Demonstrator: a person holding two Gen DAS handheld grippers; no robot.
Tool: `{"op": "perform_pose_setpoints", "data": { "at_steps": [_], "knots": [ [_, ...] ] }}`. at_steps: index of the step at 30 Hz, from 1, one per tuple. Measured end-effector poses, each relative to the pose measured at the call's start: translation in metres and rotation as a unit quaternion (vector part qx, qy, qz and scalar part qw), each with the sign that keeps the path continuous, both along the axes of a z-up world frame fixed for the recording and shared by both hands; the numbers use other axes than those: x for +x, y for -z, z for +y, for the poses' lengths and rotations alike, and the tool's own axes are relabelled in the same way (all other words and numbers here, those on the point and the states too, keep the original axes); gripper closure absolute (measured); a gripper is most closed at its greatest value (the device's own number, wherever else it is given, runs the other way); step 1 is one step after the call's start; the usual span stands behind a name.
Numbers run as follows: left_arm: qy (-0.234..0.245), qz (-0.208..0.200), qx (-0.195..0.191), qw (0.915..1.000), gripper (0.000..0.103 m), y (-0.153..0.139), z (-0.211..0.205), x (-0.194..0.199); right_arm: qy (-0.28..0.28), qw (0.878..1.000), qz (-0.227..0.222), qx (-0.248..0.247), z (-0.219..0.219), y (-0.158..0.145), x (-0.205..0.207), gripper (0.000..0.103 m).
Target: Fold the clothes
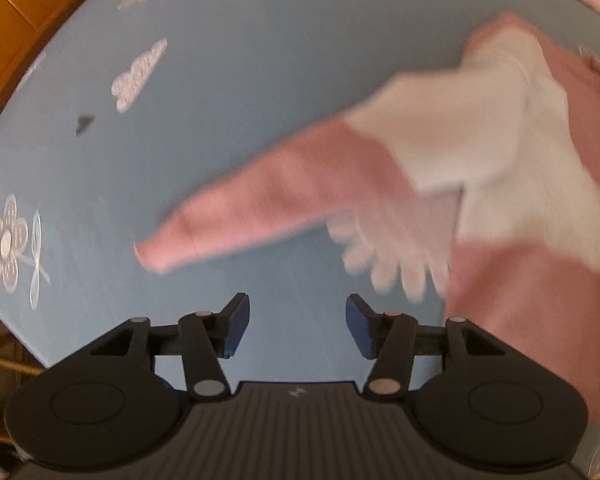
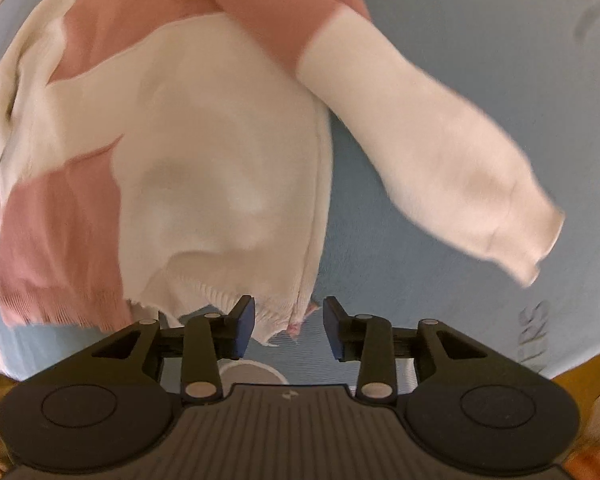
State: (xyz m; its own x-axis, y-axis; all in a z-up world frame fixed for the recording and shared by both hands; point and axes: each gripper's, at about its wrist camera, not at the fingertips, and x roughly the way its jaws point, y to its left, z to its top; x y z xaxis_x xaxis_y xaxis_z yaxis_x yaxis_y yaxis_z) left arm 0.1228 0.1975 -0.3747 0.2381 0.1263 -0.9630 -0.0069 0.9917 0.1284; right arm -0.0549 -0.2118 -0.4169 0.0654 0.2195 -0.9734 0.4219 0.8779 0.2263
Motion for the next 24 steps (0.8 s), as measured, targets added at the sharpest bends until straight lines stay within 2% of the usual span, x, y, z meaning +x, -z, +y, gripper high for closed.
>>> {"op": "perform_pose_setpoints", "data": {
  "at_steps": [6,7,8,11,18,21,24],
  "knots": [
    [0.01,0.034,-0.02,0.9992,0.048,0.009,-0.021,-0.035,0.073,0.996,-0.021,0.043,-0.009,0.018,-0.009,0.058],
    [0.009,0.038,-0.022,0.999,0.048,0.011,-0.026,-0.036,0.078,0.995,-0.02,0.051,-0.009,0.021,-0.01,0.069],
    [0.009,0.039,-0.027,0.9988,0.048,0.011,-0.029,-0.038,0.085,0.994,-0.024,0.062,-0.01,0.022,-0.011,0.09],
    [0.015,0.04,-0.036,0.9984,0.048,0.01,-0.04,-0.042,0.072,0.995,-0.026,0.062,-0.011,0.006,-0.011,0.09],
    [0.019,0.036,-0.041,0.9983,0.047,0.007,-0.051,-0.044,0.023,0.999,-0.036,0.007,-0.047,-0.058,-0.007,0.091],
    [0.024,0.039,-0.041,0.9981,0.047,0.009,-0.054,-0.045,-0.002,0.999,-0.034,-0.016,-0.054,-0.066,-0.002,0.091],
    [0.024,0.044,-0.047,0.9976,0.047,0.014,-0.055,-0.047,-0.028,0.999,-0.01,-0.034,-0.052,-0.046,0.006,0.091]
  ]
}}
